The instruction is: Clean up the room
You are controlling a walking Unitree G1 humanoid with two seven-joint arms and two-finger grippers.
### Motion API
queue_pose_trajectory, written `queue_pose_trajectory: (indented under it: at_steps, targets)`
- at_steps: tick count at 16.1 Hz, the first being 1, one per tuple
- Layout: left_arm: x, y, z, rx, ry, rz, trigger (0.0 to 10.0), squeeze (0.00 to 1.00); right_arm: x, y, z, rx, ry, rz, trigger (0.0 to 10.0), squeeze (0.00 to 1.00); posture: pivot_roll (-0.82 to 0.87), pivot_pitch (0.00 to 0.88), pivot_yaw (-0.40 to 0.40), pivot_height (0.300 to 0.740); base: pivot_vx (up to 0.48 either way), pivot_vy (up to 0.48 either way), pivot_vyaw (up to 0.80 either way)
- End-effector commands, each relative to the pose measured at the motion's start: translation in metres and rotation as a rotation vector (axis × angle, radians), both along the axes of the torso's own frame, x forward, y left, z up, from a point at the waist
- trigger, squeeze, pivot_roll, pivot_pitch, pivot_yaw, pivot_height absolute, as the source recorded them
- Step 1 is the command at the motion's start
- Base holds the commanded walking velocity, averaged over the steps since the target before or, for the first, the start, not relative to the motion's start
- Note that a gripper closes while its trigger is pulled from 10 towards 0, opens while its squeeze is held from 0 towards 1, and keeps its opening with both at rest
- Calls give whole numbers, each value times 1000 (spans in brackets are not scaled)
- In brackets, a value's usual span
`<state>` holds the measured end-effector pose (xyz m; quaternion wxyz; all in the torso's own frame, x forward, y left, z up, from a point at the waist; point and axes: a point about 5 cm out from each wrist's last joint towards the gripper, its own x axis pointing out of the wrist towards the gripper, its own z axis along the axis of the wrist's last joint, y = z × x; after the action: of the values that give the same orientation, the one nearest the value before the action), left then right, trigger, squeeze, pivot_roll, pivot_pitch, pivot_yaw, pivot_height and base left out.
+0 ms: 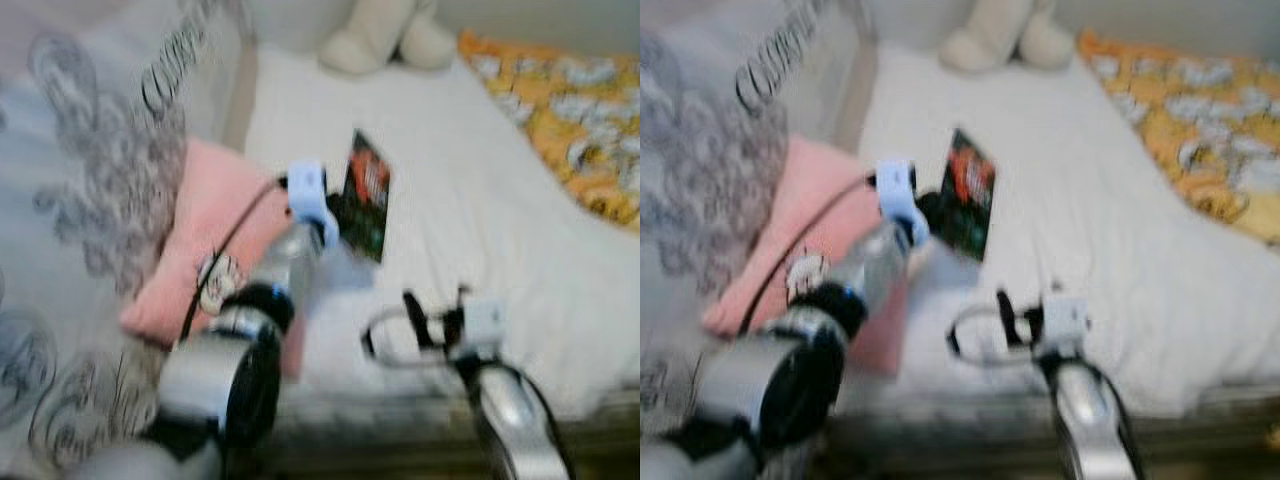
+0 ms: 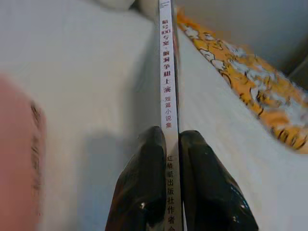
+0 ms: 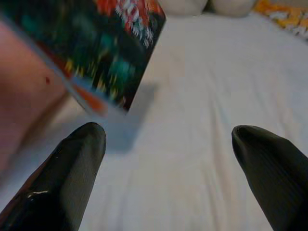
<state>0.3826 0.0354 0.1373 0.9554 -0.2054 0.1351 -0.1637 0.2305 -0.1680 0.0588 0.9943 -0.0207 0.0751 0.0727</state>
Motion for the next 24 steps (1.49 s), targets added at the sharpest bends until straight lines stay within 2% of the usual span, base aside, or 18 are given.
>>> queue_pose_trajectory:
  at_steps: [1, 2, 3, 4, 5, 6, 7, 8, 10, 12, 15, 17, 18, 19, 21, 24]
  targets:
    - [-8, -23, -4, -110, 96, -14, 10000, 0, -5, -13, 4, -38, 7, -10, 10000, 0, -147, 69, -46, 736, 0, 0, 0]
    - [-19, -44, -14, -251, 208, -26, 10000, 0, -20, -20, 7, -71, 36, 13, 10000, 0, -224, 110, -80, 736, 0, 0, 0]
    - [-25, -50, -19, -284, 246, -32, 10000, 0, -26, -22, 8, -79, 47, 19, 10000, 0, -235, 113, -84, 736, 0, 0, 0]
    - [-37, -55, -39, -290, 337, -20, 10000, 0, -36, -25, 10, -92, 67, 27, 10000, 0, -273, 131, -98, 736, 0, 0, 0]
    - [-48, -48, -61, -224, 411, 15, 10000, 0, -44, -24, 12, -96, 88, 28, 10000, 0, -284, 135, -104, 736, 0, 0, 0]
    - [-49, -46, -64, -209, 418, 20, 10000, 0, -44, -24, 12, -96, 90, 28, 10000, 0, -284, 135, -104, 736, 0, 0, 0]
    - [-49, -29, -75, -134, 416, 74, 10000, 0, -47, -23, 12, -95, 98, 28, 10000, 0, -283, 145, -101, 736, 0, 0, 0]
    - [-47, -15, -80, -116, 415, 127, 10000, 0, -50, -23, 13, -94, 109, 30, 10000, 0, -271, 148, -102, 736, 0, 0, 0]
    - [-42, 3, -81, -79, 400, 188, 10000, 0, -53, -21, 12, -95, 132, 42, 10000, 0, -261, 147, -104, 736, 0, 0, 0]
    - [-32, 22, -74, 1, 333, 257, 10000, 0, -53, -17, 10, -93, 148, 57, 10000, 0, -248, 147, -108, 736, 0, 0, 0]
    - [-26, 38, -69, 97, 276, 309, 10000, 0, -51, -14, 10, -93, 154, 71, 10000, 0, -234, 145, -110, 736, 0, 0, 0]
    - [-23, 44, -64, 205, 228, 317, 10000, 0, -51, -14, 9, -94, 160, 74, 10000, 0, -225, 145, -109, 736, 0, 0, 0]
    - [-21, 47, -61, 331, 184, 299, 10000, 349, -50, -14, 8, -94, 164, 76, 10000, 0, -225, 144, -107, 736, 0, 0, 0]
    - [-18, 50, -57, 491, 124, 277, 10000, 1000, -49, -13, 7, -93, 167, 76, 10000, 0, -221, 142, -106, 736, 0, 0, 0]
    - [-15, 53, -53, 590, 90, 274, 10000, 1000, -49, -13, 6, -93, 170, 77, 10000, 0, -217, 141, -105, 736, 0, 0, 0]
    - [-11, 57, -46, 653, 51, 277, 10000, 1000, -49, -12, 3, -93, 179, 78, 10000, 0, -207, 134, -100, 736, 0, 0, 0]
